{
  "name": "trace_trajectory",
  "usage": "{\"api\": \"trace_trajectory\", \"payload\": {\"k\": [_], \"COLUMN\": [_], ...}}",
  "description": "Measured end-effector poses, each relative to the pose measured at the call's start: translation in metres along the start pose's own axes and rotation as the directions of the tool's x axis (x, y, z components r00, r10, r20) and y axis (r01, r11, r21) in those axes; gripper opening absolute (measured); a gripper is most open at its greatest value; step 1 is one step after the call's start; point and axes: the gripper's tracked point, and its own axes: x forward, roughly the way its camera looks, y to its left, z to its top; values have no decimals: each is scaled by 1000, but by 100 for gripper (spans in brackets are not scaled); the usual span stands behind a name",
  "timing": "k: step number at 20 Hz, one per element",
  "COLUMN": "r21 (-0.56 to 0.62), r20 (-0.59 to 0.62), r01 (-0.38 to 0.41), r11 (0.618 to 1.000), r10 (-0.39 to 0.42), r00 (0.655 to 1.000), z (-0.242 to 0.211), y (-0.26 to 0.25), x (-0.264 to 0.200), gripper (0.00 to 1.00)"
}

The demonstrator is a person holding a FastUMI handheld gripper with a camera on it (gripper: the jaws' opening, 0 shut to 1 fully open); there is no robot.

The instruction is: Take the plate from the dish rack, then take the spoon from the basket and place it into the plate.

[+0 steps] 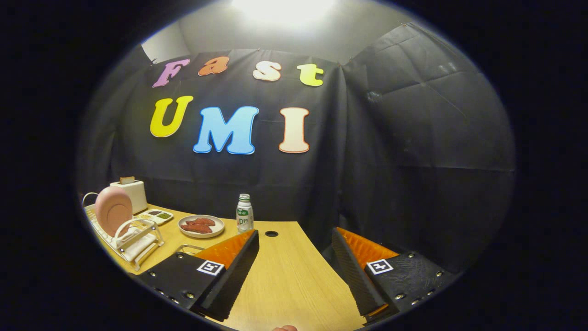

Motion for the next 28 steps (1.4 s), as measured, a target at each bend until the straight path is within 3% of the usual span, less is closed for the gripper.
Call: {"api": "trace_trajectory", "payload": {"k": [7, 14, 21, 28], "r21": [39, 83, 150, 279], "r20": [24, 21, -74, -293], "r01": [-125, -238, -341, -338], "r11": [991, 968, 928, 899], "r10": [124, 237, 354, 415], "r00": [992, 971, 932, 861], "z": [65, 101, 87, 36], "y": [96, 214, 335, 410], "x": [-41, -42, -22, 1], "gripper": [97, 97, 97, 98]}}
